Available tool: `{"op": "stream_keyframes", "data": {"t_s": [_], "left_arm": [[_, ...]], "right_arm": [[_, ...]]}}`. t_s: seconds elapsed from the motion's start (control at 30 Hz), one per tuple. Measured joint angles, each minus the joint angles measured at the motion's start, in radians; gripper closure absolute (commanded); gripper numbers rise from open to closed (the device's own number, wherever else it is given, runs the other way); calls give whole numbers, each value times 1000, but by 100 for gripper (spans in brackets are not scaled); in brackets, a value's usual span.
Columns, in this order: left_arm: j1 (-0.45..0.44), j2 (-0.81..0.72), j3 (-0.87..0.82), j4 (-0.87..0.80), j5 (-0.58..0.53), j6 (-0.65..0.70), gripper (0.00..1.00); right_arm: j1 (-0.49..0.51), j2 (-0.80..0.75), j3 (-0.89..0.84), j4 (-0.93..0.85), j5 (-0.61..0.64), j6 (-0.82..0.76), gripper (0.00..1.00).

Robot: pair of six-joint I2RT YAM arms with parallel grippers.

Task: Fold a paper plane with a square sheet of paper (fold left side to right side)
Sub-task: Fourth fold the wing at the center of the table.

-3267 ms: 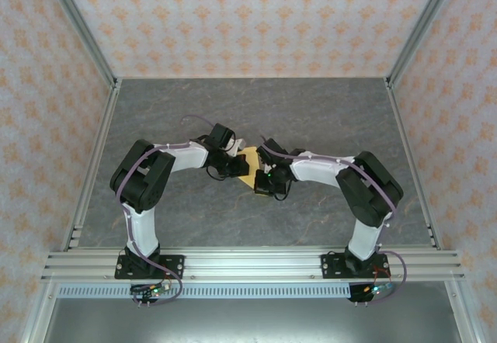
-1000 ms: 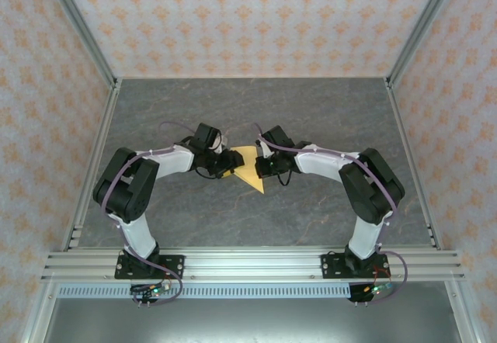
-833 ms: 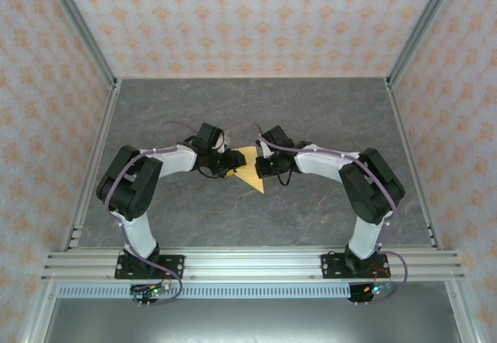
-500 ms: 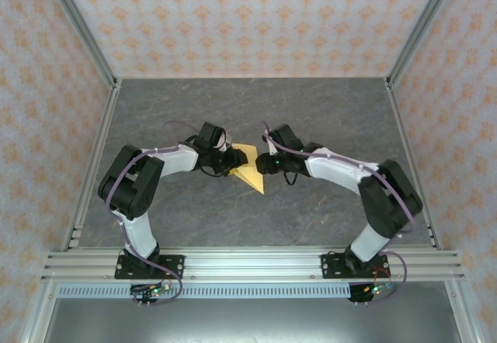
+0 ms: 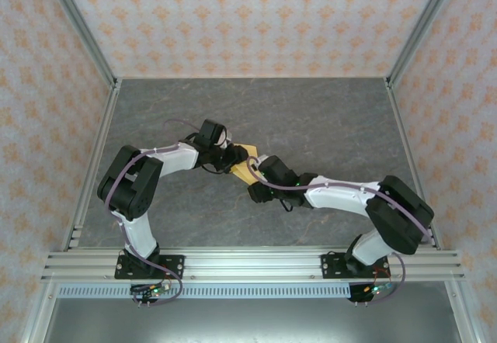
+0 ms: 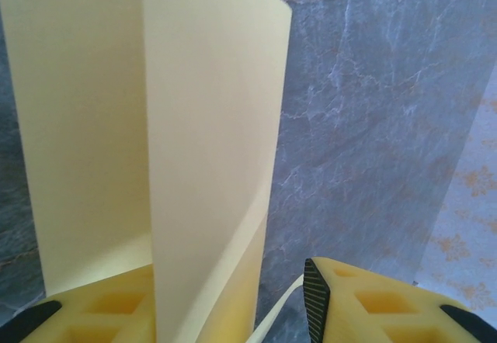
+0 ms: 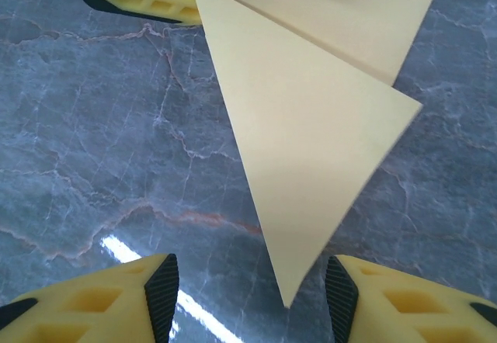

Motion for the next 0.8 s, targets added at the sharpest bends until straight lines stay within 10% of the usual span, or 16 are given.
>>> {"op": "stream_keyframes", "data": {"t_s": [0.8], "left_arm": [[0, -28, 35, -47, 0, -24, 56]], "right_arm": [[4, 168, 79, 53, 86, -61, 59]]}}
